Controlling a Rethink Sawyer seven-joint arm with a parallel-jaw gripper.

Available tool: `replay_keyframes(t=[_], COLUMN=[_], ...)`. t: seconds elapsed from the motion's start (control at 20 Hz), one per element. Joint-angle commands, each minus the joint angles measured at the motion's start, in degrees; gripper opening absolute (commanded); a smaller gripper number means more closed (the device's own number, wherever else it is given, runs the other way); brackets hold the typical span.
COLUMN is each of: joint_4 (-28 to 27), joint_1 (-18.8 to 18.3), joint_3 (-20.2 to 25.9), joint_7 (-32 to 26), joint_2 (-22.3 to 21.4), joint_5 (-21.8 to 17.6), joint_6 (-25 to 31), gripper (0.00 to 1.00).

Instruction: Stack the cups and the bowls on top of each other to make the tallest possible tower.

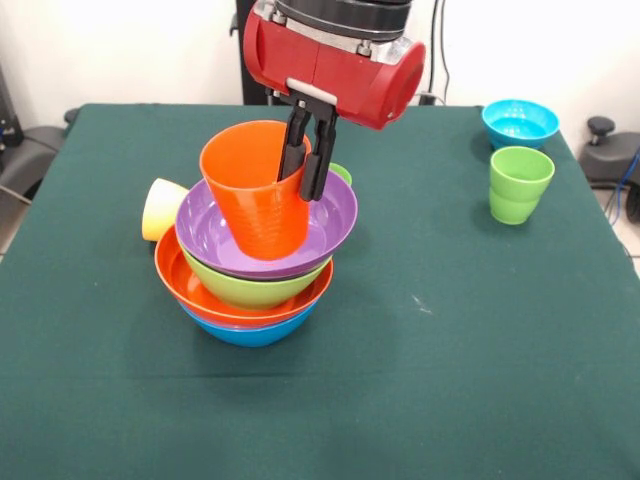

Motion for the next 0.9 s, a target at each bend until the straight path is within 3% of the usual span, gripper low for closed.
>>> replay_keyframes(t=[0.05, 0.6, 0.65, 0.9], joint_4=[8.1, 10.9, 10.8, 10.2], joint_1=[0.1, -0.4, -0.2, -0.5], joint_3=[3.1, 3.2, 3.0, 4.0], joint_7=[0.8, -0.1, -0.1, -0.2], joint_2=[-0.7, -2.0, -2.0, -1.7], joint_5=[-1.1, -2.0, -2.4, -1.6], joint_6=[3.5, 0.7, 0.1, 1.0], gripper=[0.00, 0.00, 1.00, 1.00])
